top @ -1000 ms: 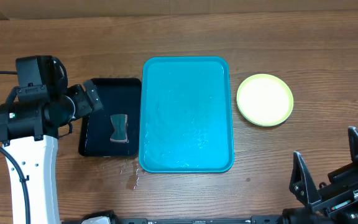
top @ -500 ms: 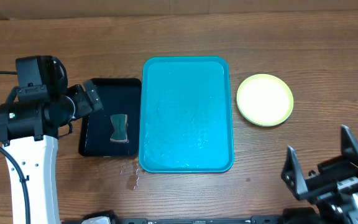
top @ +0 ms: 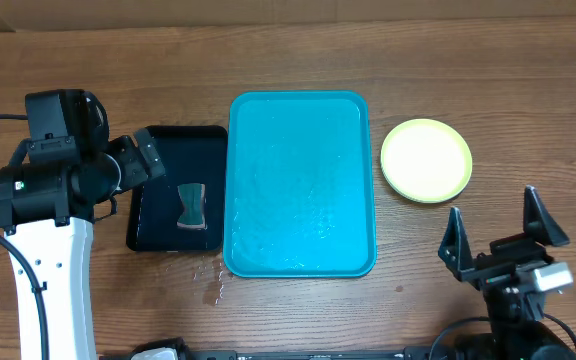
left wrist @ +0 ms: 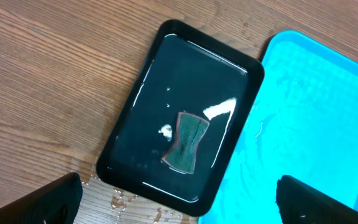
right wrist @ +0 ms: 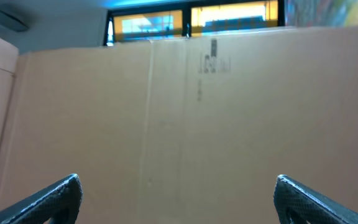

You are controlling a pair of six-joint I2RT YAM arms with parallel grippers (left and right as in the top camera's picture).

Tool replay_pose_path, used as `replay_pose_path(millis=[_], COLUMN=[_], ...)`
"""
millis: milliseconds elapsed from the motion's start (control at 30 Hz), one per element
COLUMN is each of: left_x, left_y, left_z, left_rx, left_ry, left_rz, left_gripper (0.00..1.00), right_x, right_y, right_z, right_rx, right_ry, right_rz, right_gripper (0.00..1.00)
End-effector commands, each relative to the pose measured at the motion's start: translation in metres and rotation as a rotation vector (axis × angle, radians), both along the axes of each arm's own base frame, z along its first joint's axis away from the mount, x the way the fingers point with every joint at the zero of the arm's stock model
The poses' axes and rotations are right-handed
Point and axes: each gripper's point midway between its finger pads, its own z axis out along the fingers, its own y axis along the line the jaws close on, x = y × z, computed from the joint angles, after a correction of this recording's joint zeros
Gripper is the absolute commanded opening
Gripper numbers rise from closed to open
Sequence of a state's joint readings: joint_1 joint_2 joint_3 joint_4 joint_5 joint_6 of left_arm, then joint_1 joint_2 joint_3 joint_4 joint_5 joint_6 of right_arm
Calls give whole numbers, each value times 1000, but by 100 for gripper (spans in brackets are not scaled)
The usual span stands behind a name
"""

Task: Clean dirty plates on tray and stack at the side

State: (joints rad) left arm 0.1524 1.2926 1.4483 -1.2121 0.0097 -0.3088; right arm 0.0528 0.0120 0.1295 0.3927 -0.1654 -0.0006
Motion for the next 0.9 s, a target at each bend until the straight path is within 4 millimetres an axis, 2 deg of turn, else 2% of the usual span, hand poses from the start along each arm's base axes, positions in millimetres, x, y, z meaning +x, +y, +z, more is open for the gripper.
replay_pose_path(millis=[0, 233, 433, 633, 767, 867], left_x=[2, 2, 2, 2, 2, 2], left_y=[4, 4, 4, 4, 4, 4], left_z=[4, 4, 4, 4, 4, 4], left_rx=[8, 8, 9, 8, 9, 8], left_ry=[-9, -9, -9, -9, -9, -9], left_rz=[19, 19, 19, 19, 19, 19], left_gripper=[100, 100, 100, 100, 100, 100], right_x=[10, 24, 42, 48, 47, 47], right_y=[-6, -7, -10, -8, -4, -4], right_z=[-20, -55, -106, -158, -162, -162], right_rx=[20, 12, 3, -55, -154, -154], right_ry=[35, 124, 343, 551, 543, 542], right_rz=[-30, -39, -54, -60, -61, -63], right_gripper=[100, 100, 100, 100, 100, 100])
